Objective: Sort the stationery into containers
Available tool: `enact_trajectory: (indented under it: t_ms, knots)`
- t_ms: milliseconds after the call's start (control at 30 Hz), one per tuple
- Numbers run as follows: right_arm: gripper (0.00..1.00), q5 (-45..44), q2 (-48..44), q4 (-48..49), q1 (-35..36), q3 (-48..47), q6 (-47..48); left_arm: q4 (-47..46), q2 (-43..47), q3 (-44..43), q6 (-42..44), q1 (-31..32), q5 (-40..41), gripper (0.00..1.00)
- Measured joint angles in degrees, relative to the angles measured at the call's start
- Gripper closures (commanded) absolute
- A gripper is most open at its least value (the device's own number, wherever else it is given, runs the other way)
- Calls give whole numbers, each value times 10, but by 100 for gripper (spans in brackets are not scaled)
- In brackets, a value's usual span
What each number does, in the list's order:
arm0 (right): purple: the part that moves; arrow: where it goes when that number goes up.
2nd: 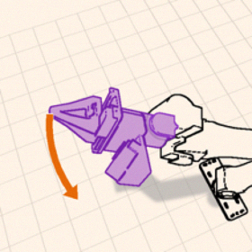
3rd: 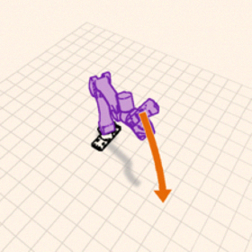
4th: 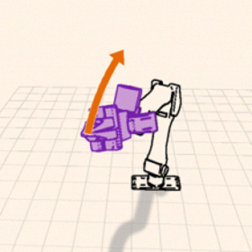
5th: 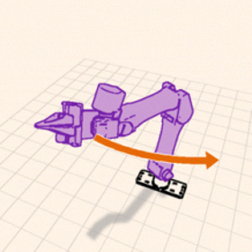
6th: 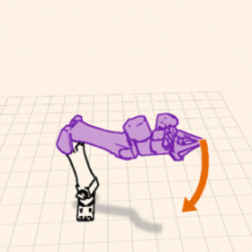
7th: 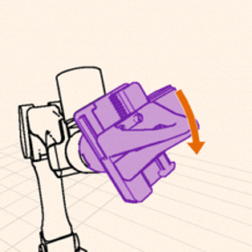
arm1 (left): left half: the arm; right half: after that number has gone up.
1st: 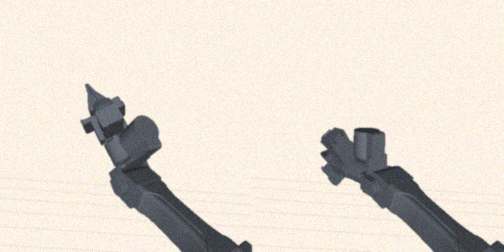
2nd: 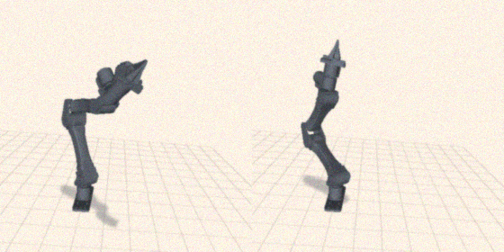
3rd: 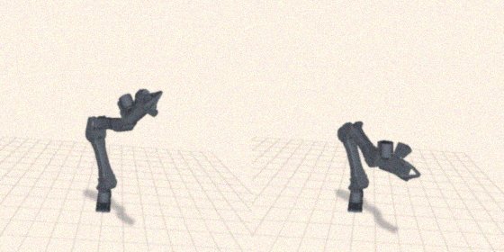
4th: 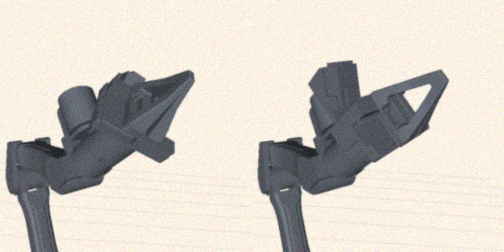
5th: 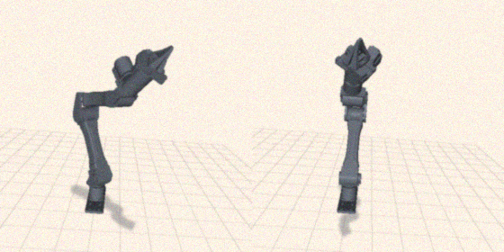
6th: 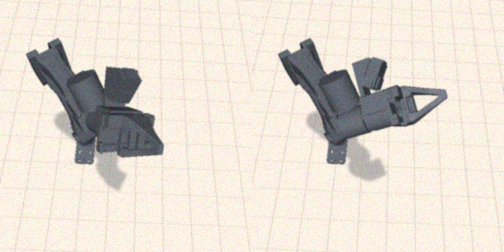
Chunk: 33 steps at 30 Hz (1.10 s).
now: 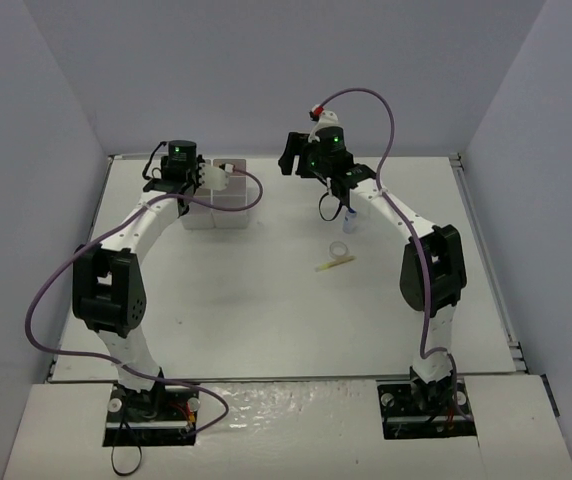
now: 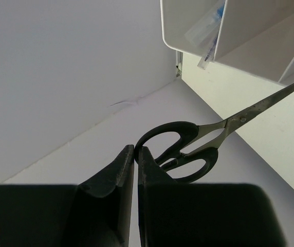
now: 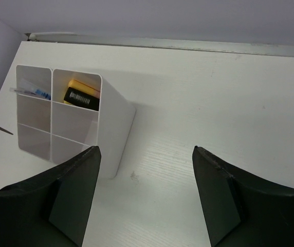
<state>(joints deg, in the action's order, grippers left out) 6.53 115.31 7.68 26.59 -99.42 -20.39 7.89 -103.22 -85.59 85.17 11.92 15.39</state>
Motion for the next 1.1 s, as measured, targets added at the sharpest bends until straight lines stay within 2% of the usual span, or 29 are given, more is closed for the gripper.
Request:
enact_trajectory:
  t_ms: [267,533,767,1100]
  knots:
    - [31,-22,-1,-2,0,14,-11,-21,-3,22,-17,0,-5,100]
    - [31,-50,-19,-9,0,42,-15,-35,-6,83,-16,-1,-11,100]
    - [31,-65,-32,-17,0,43,-21,-71,-70,39,-22,-1,-1,100]
    - [31,-77,-39,-28,0,44,-22,-74,-74,39,-28,-1,1,100]
